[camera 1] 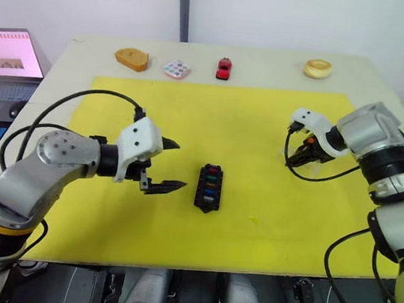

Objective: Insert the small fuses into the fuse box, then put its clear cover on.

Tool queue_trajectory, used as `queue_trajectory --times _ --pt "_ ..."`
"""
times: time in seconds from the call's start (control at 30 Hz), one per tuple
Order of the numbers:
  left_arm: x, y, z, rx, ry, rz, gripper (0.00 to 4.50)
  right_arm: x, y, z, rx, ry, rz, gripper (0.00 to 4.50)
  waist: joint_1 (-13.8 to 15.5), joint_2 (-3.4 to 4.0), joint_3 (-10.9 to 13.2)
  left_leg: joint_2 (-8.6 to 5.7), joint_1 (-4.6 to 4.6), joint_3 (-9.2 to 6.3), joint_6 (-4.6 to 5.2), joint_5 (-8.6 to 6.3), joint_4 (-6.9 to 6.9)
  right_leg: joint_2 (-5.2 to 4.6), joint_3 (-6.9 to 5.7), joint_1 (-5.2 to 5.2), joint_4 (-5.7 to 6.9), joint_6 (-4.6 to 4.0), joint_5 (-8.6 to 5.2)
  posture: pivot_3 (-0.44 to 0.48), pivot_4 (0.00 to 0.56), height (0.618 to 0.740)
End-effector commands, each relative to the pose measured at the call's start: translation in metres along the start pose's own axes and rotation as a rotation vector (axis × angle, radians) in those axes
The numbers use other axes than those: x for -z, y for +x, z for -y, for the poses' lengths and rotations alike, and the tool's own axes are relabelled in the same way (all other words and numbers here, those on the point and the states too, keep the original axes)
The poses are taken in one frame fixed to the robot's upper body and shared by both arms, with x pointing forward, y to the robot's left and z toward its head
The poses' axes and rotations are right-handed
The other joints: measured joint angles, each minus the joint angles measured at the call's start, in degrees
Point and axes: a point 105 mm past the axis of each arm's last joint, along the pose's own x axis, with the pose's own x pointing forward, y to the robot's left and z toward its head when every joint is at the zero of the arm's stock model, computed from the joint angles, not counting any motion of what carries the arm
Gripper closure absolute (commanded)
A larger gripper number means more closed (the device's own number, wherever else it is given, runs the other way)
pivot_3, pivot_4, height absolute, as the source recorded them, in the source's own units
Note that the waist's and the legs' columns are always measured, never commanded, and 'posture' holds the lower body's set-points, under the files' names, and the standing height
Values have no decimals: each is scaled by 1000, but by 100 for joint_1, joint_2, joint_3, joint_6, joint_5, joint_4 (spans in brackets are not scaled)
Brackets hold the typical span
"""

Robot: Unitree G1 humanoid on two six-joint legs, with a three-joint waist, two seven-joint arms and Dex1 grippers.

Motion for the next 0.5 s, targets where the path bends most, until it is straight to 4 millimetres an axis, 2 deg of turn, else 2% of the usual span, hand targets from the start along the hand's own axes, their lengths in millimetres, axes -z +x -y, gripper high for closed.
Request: queue_trajectory --times 0.03,0.17,0.3,0.5 --pt "-8 7 9 -84 -32 78 0 -12 -9 6 50 -21 41 2843 -11 1 -1 0 2 -1 0 0 0 1 0 3 -1 0 0 0 150 740" --pt "-5 19 38 -206 -234 194 0 -19 -16 4 52 -6 86 2843 -27 0 -1 0 7 -3 0 -1 -1 1 10 6 1 1 1 0 150 740" --pt "3 24 64 -285 -373 208 0 -21 -16 1 38 0 102 2843 0 2 -2 3 6 -7 -20 -2 -1 1 11 2 5 3 2 0 150 740" --pt "20 34 82 -385 -470 148 0 -24 -9 -3 28 6 115 2843 35 3 -3 -1 8 -12 -24 -2 -1 -1 12 9 1 0 1 0 150 740"
